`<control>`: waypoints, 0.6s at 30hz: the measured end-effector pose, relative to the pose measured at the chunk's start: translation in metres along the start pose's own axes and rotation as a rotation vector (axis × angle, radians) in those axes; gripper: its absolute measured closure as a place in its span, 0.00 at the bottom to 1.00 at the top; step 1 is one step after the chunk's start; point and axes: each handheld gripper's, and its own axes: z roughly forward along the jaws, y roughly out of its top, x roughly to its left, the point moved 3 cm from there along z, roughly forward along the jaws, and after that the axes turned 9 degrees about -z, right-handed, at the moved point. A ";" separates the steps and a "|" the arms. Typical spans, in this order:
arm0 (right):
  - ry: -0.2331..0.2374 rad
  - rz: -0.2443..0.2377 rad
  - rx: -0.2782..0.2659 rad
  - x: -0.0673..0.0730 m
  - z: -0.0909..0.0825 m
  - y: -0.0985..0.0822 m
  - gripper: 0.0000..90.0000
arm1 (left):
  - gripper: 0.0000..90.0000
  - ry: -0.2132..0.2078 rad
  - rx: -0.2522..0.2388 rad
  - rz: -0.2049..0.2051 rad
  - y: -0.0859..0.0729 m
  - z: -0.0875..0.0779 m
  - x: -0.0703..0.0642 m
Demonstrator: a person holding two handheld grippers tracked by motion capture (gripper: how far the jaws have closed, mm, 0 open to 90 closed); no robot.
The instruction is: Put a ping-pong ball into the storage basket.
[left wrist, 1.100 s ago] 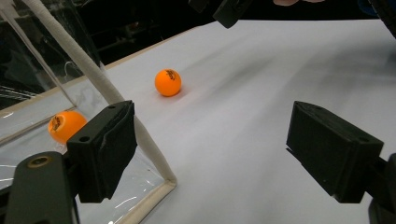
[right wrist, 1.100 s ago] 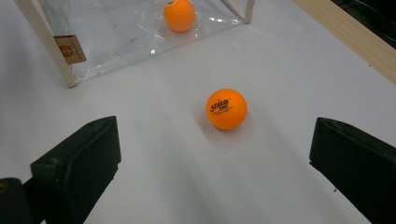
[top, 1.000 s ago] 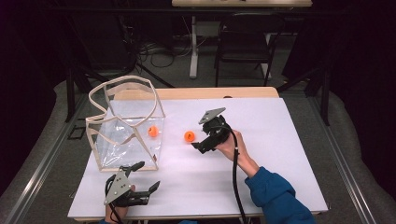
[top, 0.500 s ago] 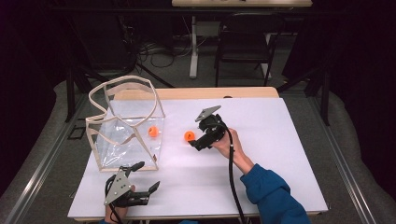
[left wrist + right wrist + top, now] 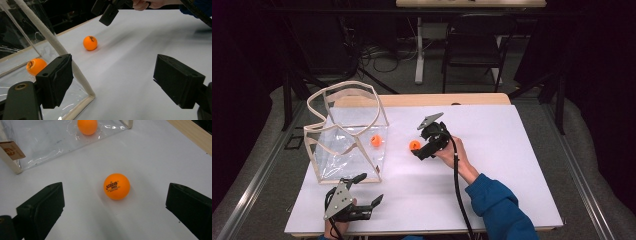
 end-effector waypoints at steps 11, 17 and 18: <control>0.003 0.011 0.009 -0.002 0.019 0.000 0.02 | 0.17 0.002 0.003 -0.004 -0.001 0.002 -0.001; 0.021 0.023 0.001 -0.002 0.029 -0.001 0.03 | 0.17 -0.001 0.005 -0.005 -0.001 0.002 -0.001; 0.021 0.031 -0.001 -0.002 0.030 -0.001 0.03 | 0.17 -0.002 0.004 -0.005 -0.001 0.002 -0.001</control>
